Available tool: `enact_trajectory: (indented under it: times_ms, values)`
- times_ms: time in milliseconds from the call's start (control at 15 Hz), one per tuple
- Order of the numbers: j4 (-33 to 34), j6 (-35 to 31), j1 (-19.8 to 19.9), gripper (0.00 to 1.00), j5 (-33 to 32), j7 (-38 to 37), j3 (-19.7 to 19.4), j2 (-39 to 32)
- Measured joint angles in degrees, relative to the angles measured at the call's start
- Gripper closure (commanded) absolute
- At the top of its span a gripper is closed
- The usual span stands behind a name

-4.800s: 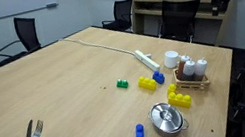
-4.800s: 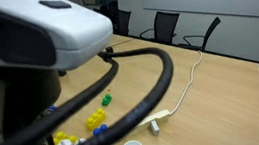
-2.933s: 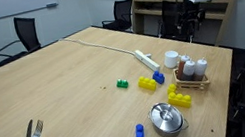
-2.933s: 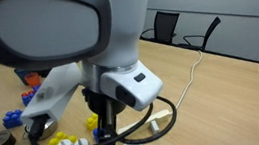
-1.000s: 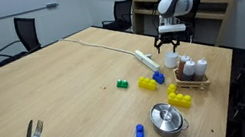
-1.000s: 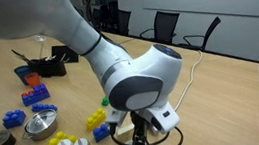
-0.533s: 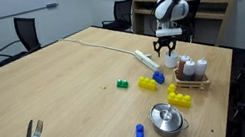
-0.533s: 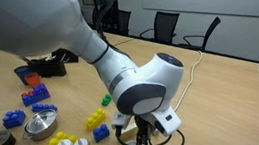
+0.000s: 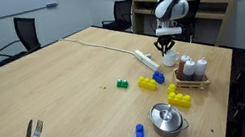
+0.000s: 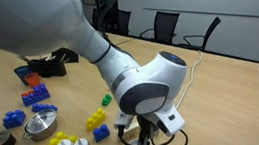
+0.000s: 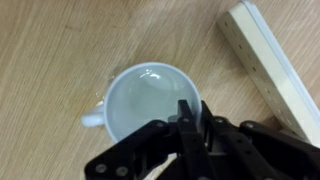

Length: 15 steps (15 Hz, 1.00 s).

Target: Move the mug cup to the left

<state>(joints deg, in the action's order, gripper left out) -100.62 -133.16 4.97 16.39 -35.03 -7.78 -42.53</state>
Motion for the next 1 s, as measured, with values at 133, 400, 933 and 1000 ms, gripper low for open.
enact_trajectory:
  times_ms: [133, 400, 933, 1000]
  values:
    - [0.00, 0.00, 0.01, 0.98, 0.00, -0.01, -0.28, 0.05]
    - [-0.10, 0.00, 0.19, 0.98, 0.00, -0.01, -0.82, 0.11]
    - [-3.16, -2.07, -0.65, 0.98, -0.33, 0.20, -2.25, 9.17]
    - [-3.93, -2.16, -1.18, 0.98, -0.53, 0.26, -2.11, 11.01]
